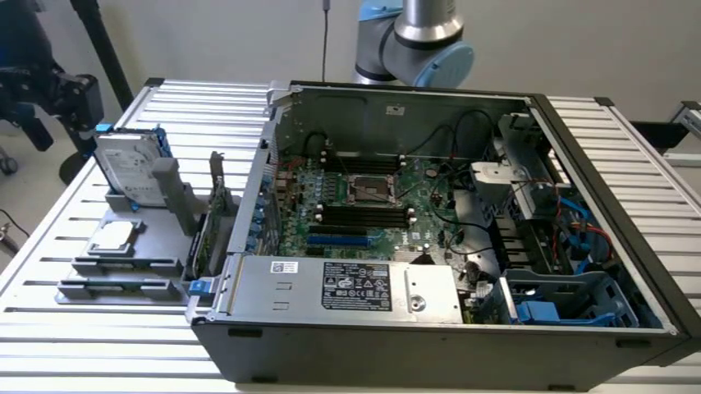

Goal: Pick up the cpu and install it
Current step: 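Pick up the cpu and move it towards the insertion slot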

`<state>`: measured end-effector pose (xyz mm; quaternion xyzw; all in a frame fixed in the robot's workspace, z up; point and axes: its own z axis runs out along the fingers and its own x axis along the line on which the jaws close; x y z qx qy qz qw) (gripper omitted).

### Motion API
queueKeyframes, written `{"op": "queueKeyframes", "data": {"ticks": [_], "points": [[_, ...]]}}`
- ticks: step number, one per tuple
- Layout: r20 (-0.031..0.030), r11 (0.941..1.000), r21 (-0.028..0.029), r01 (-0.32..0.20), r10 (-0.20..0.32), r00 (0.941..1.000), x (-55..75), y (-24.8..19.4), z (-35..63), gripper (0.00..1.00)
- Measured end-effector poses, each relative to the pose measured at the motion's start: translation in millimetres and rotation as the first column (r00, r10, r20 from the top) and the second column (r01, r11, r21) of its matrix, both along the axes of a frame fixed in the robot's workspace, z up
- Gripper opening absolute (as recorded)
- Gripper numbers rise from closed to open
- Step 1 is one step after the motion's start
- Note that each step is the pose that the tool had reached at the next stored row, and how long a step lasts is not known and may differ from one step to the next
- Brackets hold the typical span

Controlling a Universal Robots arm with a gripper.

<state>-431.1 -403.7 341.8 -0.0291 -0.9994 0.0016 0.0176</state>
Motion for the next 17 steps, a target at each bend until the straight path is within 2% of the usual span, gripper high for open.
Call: {"op": "queueKeyframes", "data": {"ticks": [2, 3, 10, 17], "points": [[0.0001, 1.0000, 0.0016, -0.002, 0.002, 1.0000, 0.0, -4.5, -3.6, 0.59], [0.0002, 1.0000, 0.0019, -0.005, 0.005, 1.0000, 0.1, -5.3, -5.5, 0.65], [0.0000, 0.9965, 0.0019, -0.083, 0.083, 0.9965, 0.0, -6.1, -18.2, 0.65], [0.0000, 0.9957, 0.0018, -0.093, 0.093, 0.9957, 0.0, -7.7, -30.9, 0.65]]}}
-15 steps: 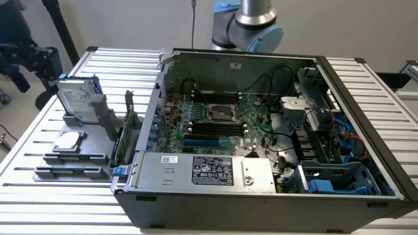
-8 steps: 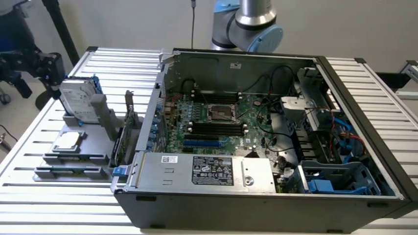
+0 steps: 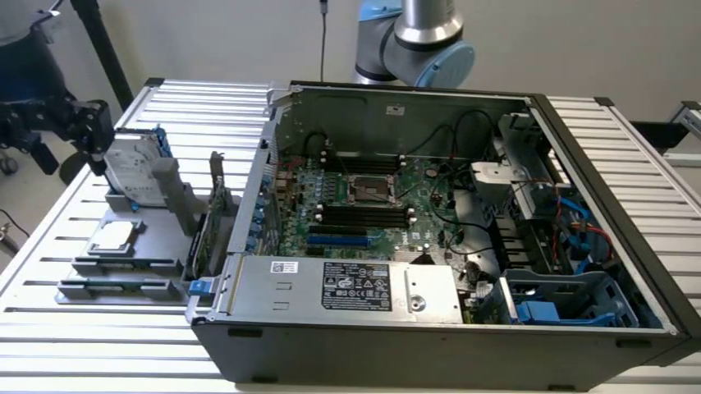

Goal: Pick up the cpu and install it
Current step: 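Pick up the cpu and move it towards the insertion slot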

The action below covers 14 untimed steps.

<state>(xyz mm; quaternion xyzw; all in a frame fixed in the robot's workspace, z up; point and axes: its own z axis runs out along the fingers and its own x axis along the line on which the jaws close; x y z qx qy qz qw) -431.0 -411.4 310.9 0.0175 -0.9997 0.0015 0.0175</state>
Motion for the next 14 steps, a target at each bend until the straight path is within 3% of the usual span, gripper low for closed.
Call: {"op": "queueKeyframes", "data": {"ticks": [14], "points": [[0.0000, 0.9998, 0.0000, -0.017, 0.017, 0.9998, 0.0, -5.9, -25.5, 0.65]]}}
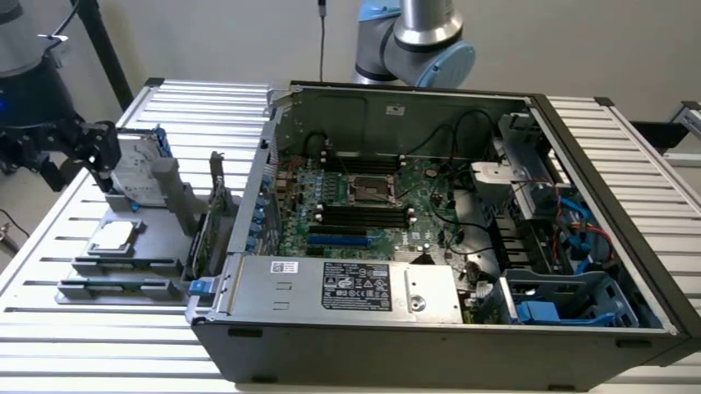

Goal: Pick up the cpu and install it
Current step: 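Pick up the cpu and move it towards the insertion slot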

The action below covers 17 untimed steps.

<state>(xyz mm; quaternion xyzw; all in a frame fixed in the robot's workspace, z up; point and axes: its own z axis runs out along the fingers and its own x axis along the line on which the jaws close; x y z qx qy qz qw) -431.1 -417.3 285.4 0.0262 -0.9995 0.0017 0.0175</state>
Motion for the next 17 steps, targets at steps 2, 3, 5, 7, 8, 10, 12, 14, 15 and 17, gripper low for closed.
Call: {"op": "queueKeyframes", "data": {"ticks": [2, 3, 5, 7, 8, 10, 12, 14, 15, 17], "points": [[0.0001, 1.0000, 0.0001, -0.002, 0.002, 1.0000, 0.0, -0.6, -3.7, 0.65], [0.0000, 1.0000, 0.0001, -0.004, 0.004, 1.0000, 0.0, -1.0, -5.4, 0.65], [0.0001, 1.0000, 0.0000, -0.006, 0.006, 1.0000, 0.0, -1.6, -9.2, 0.65], [0.0000, 1.0000, 0.0000, -0.008, 0.008, 1.0000, 0.0, -2.4, -12.7, 0.65], [0.0000, 1.0000, 0.0000, -0.009, 0.009, 1.0000, 0.0, -2.8, -14.5, 0.65], [0.0001, 1.0000, 0.0000, -0.010, 0.010, 1.0000, 0.0, -3.9, -18.2, 0.65], [-0.0001, 1.0000, 0.0000, -0.010, 0.010, 1.0000, 0.0, -5.3, -21.9, 0.65], [0.0001, 1.0000, 0.0000, -0.010, 0.010, 1.0000, 0.1, -6.8, -25.5, 0.65], [0.0001, 1.0000, 0.0001, -0.010, 0.010, 1.0000, 0.2, -7.4, -27.4, 0.65], [0.0001, 1.0000, 0.0000, -0.010, 0.010, 1.0000, 0.3, -8.0, -30.9, 0.65]]}}
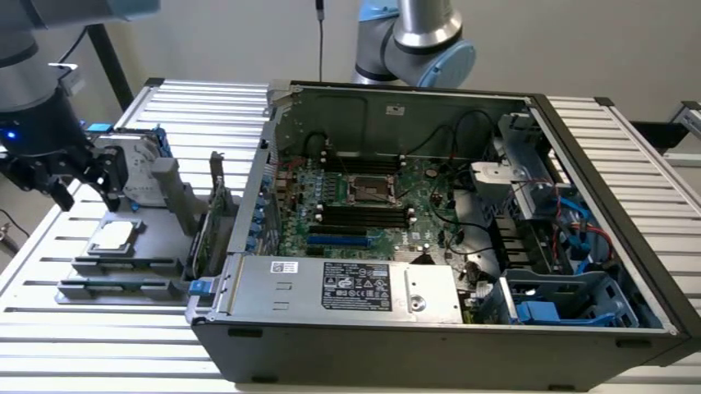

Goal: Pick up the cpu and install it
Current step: 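Pick up the cpu and move it towards the insertion slot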

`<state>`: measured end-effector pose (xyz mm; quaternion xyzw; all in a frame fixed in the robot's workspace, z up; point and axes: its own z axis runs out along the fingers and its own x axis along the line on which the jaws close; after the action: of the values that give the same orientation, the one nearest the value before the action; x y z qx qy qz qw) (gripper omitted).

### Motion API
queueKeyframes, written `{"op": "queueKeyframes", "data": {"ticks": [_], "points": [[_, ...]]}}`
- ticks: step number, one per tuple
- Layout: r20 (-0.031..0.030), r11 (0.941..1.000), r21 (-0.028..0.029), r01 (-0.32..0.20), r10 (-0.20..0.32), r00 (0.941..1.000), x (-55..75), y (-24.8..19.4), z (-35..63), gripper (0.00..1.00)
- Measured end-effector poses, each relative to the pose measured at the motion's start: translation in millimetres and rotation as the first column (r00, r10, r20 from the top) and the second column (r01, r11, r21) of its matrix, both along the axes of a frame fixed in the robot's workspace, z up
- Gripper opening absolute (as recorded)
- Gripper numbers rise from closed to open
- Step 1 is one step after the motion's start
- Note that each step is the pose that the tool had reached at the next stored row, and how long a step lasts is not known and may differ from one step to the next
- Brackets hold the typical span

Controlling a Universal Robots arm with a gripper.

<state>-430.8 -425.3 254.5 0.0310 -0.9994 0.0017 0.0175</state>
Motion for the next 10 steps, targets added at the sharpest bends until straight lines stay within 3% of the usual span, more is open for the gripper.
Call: {"op": "queueKeyframes", "data": {"ticks": [10], "points": [[0.0000, 1.0000, 0.0000, 0.000, 0.000, 1.0000, 4.9, -0.7, -18.1, 0.65]]}}
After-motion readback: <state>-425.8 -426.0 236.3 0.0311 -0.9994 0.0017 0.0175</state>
